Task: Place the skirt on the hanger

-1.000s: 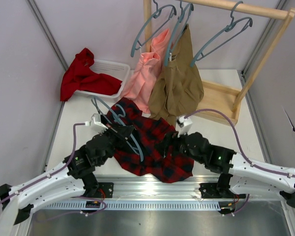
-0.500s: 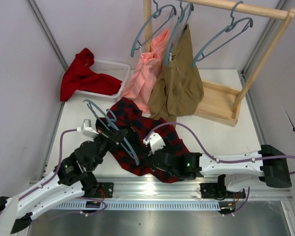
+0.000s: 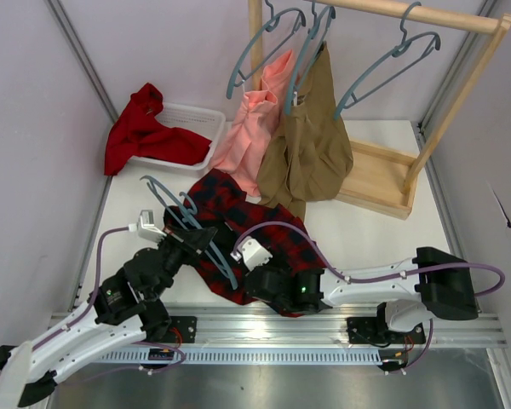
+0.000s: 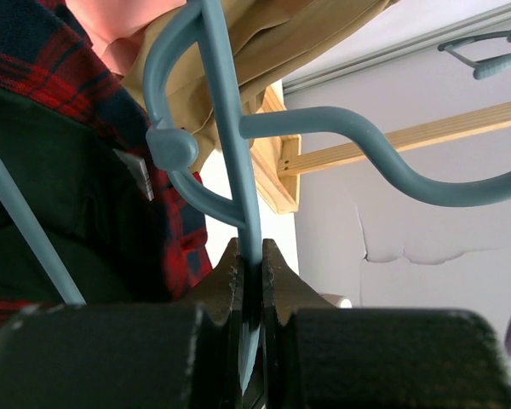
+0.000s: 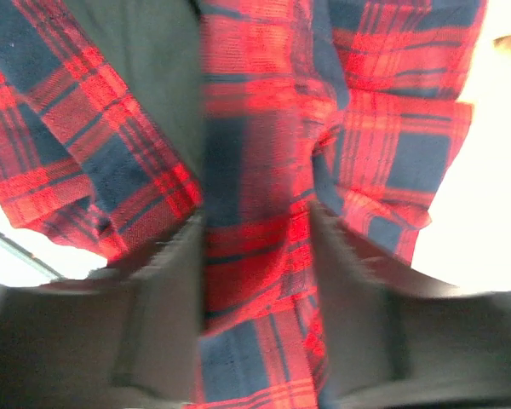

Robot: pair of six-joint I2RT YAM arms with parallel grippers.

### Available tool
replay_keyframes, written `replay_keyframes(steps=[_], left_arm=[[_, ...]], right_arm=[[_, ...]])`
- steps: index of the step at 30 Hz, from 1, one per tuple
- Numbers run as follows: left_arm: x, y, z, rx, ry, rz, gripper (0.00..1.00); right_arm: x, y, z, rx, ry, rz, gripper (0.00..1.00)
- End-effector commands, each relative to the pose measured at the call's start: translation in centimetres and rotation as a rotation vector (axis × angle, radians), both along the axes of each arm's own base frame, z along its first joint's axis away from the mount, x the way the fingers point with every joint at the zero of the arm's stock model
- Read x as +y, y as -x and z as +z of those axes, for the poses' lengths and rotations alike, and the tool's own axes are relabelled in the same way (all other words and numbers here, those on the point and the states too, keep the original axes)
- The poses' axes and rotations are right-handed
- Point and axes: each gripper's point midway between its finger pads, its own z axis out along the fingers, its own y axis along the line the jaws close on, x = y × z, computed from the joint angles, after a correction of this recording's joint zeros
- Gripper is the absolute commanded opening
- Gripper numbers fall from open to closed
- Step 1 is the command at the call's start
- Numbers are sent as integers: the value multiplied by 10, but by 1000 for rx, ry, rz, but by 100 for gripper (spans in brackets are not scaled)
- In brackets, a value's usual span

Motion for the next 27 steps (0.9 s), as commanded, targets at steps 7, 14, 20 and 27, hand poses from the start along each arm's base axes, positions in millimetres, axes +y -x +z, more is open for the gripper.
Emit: replay_keyframes(steps=[7, 14, 20, 27], left_arm=[[3, -2, 9, -17, 6, 12, 0], [4, 0, 31, -48, 14, -1, 0], [-4, 2, 42, -67, 14, -39, 0], [-18, 1, 11, -8, -5, -81, 0]], right_arm=[[22, -6, 83, 97, -382, 12, 15], [10, -11, 140, 319, -987, 6, 0], [9, -3, 130, 415, -1152, -2, 0], [-14, -27, 91, 420, -1332, -103, 0]])
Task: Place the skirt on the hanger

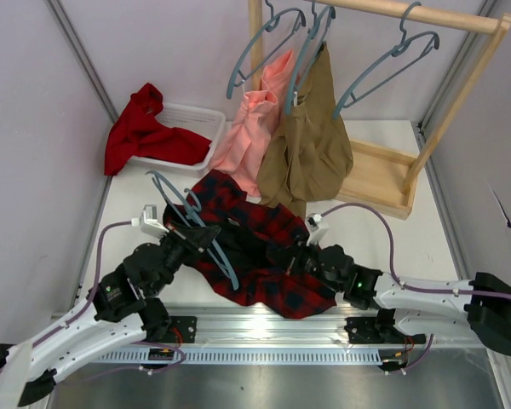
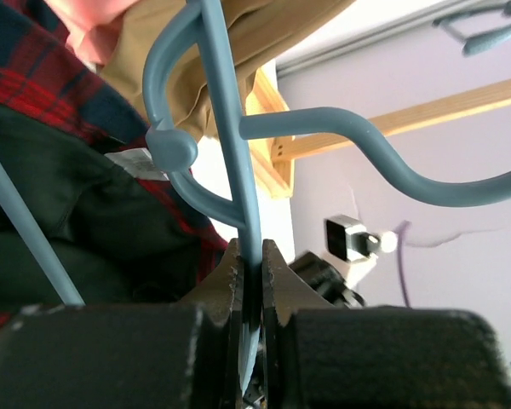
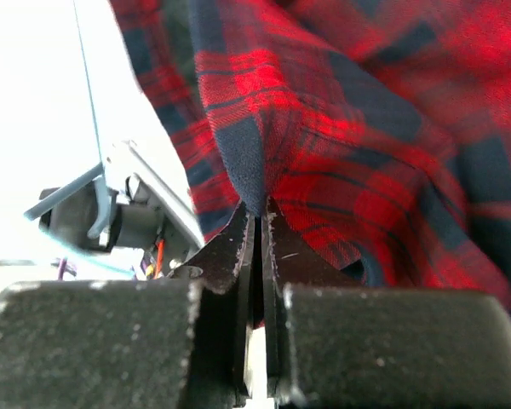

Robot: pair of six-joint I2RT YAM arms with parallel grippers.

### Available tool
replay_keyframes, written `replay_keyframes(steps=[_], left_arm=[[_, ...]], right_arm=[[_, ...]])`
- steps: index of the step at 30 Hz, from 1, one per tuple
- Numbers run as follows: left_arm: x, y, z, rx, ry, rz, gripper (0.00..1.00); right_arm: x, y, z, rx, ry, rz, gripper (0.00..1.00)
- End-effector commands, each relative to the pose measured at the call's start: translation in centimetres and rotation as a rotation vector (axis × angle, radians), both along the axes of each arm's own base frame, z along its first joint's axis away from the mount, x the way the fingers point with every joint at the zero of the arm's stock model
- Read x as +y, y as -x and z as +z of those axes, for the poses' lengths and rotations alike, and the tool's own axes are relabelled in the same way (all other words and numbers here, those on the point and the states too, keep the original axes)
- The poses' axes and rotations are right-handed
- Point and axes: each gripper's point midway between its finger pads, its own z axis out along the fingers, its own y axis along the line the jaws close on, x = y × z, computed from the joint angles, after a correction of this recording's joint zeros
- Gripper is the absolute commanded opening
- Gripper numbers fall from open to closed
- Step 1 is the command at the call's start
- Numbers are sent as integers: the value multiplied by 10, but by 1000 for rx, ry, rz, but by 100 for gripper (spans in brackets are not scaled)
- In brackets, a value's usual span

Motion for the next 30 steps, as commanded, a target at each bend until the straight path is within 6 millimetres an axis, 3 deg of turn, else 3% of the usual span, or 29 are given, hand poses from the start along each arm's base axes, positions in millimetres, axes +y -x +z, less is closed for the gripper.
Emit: replay_keyframes(steps=[1, 2, 5, 8, 13, 18, 25, 30], left_arm=[[-11, -1, -5, -3, 12, -39, 0], [-14, 0, -10, 5, 11, -46, 0], [-19, -3, -22, 33, -5, -50, 0], [-19, -9, -30, 48, -6, -22, 0], [-21, -25, -16, 4, 38, 10, 0], [-34, -43, -18, -15, 48, 15, 0], [-58, -45, -61, 53, 31, -60, 0], [-66, -35, -79, 70, 8, -138, 0]], right_arm=[[-9, -16, 37, -6, -321, -65, 0], [-17, -22, 32, -12, -324, -95, 0], [-15, -28, 19, -42, -192, -92, 0], [-2, -17, 38, -115, -206, -11, 0], [-3, -10, 29, -91, -190, 1, 0], [1, 0, 33, -85, -217, 49, 0], [4, 2, 39, -128, -227, 63, 0], [8, -9, 37, -127, -213, 53, 0]])
